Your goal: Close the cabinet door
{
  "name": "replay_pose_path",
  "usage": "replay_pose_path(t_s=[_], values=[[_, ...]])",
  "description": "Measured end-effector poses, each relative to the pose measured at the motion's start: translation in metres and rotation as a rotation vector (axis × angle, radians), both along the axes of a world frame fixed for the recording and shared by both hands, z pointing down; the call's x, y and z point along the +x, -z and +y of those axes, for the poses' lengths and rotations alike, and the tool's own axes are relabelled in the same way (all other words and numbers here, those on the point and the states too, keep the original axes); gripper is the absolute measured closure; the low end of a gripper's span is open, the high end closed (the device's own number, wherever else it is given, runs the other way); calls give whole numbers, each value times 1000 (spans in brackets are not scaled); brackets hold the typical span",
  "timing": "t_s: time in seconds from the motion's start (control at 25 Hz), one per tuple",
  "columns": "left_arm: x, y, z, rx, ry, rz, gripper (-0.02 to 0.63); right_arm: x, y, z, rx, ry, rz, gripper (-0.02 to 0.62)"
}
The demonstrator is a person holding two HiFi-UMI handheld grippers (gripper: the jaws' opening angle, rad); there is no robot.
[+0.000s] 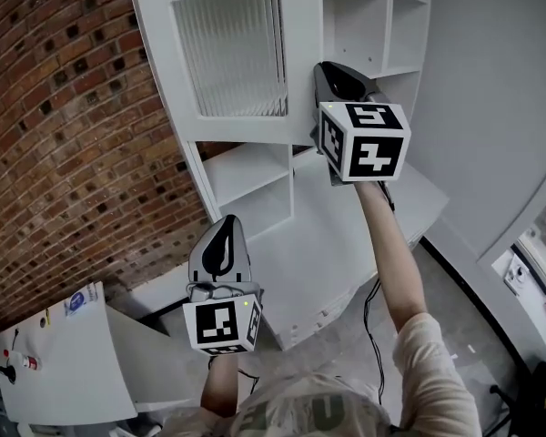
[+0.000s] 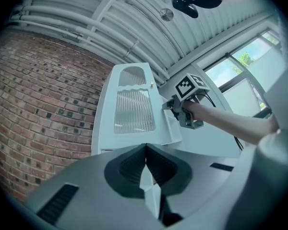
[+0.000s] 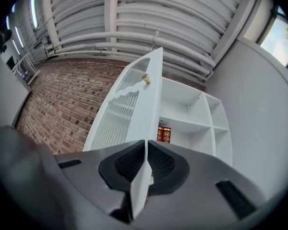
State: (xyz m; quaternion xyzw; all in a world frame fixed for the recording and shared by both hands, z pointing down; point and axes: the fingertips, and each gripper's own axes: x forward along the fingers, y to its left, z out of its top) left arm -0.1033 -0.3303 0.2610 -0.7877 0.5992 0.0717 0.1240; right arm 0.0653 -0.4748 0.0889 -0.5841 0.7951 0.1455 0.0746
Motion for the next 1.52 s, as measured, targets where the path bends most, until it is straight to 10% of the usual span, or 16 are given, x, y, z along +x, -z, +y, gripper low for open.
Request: replay_pose_path(t_s=[1.52], values=[[-28,-33,-59,-83,115,-8,594,-33,-38,-195,-210,71,35,577]])
